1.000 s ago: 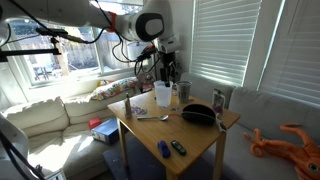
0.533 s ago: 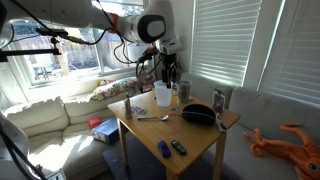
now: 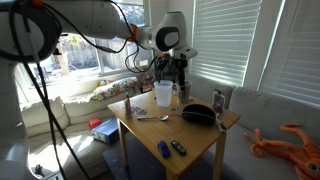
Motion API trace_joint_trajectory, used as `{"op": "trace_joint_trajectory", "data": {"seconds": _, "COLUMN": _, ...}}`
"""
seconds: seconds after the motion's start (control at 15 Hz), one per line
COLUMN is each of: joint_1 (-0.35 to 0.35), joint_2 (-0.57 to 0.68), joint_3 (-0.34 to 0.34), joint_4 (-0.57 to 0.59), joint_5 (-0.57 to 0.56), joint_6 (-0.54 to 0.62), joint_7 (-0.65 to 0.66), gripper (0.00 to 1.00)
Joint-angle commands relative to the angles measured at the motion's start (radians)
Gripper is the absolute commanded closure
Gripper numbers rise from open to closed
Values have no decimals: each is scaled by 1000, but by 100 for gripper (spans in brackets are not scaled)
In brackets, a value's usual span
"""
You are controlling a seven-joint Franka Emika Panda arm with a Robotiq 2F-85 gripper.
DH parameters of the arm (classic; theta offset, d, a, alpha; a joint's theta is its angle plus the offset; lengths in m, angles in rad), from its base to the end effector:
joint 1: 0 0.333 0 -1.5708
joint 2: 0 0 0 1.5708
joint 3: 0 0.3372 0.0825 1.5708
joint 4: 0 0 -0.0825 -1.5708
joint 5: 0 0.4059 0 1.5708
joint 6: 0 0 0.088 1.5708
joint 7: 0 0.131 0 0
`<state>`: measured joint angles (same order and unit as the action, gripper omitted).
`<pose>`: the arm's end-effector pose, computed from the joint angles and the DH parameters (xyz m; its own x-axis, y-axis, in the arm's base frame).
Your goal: Remove the spoon from the transparent cup and put the silver cup inside the transparent cup, then put the spoon in the silver cup
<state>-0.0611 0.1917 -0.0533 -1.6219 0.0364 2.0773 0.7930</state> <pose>0.6743 -0.0722 0.5275 0.5850 -0.7941 0.1650 -0.7676 -0.6078 -0.2035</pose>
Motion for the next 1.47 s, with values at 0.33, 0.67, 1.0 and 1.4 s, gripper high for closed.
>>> {"op": "trace_joint_trajectory", "data": {"seconds": 0.33, "joint_1": 10, "joint_2": 187, "joint_3": 1, "joint_4": 229, "joint_5": 125, "joint_6": -70, "joint_7": -93, "gripper": 0}}
{"op": "trace_joint_trajectory", "data": {"seconds": 0.67, "joint_1": 19, "joint_2": 263, "joint_3": -5, "joint_4": 305, "joint_5": 135, "joint_6": -102, "joint_7": -64, "gripper": 38}}
{"op": "trace_joint_trajectory", "data": {"seconds": 1.0, "joint_1": 19, "joint_2": 298, "joint_3": -6, "joint_4": 356, "joint_5": 136, "joint_6": -144, "joint_7": -59, "gripper": 73}}
{"op": "trace_joint_trajectory", "data": {"seconds": 1.4, "joint_1": 16, "joint_2": 297, "joint_3": -10, "joint_4": 397, "joint_5": 139, "joint_6": -195, "joint_7": -46, "gripper": 100}}
